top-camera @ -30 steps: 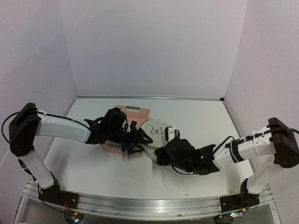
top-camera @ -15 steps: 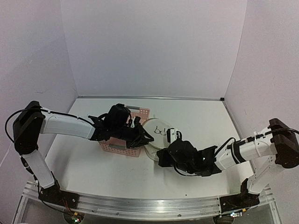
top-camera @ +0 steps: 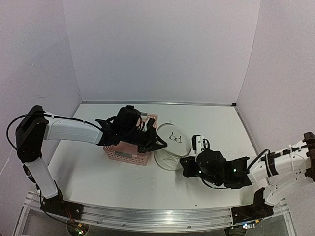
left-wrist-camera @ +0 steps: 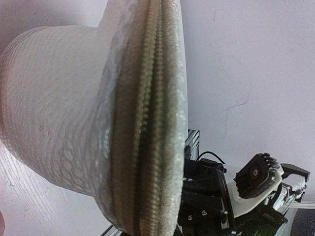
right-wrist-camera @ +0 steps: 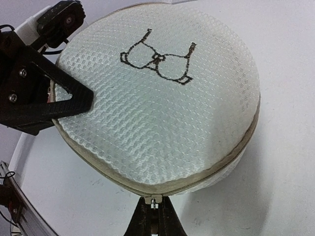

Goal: Unzip the laundry bag and remove the bra
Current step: Unzip the zipper of the laundry bag.

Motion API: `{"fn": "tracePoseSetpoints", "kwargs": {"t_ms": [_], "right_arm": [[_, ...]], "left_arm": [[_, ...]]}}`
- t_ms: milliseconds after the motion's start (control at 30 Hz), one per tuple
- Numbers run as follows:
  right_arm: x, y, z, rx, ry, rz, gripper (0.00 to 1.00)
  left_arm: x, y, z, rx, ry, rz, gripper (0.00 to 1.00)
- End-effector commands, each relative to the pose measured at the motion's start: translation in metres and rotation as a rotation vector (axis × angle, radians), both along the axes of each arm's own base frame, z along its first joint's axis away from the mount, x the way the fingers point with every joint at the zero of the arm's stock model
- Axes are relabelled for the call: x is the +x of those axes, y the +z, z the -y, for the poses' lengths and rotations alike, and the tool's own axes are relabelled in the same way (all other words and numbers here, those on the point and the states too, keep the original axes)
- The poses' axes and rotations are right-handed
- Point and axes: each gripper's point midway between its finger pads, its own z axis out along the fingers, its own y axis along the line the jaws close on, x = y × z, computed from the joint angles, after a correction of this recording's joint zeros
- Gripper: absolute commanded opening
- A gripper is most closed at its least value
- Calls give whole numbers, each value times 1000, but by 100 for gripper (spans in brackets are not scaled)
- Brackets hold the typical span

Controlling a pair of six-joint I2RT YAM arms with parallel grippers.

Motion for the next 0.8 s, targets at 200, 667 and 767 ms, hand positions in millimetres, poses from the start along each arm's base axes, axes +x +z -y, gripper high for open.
{"fn": "tracePoseSetpoints", "kwargs": {"t_ms": [200,667,767], "right_arm": [[30,-9,86,-85,-141,37,0],[7,17,69,8,121,46,0],[-5,18,62,88,150,30,0]], "left_arm": [[-1,40,19,-87,-140,133,0],[8,52,31,-5,-282,255,0],[18,48,33,-1,-281,251,0]]}}
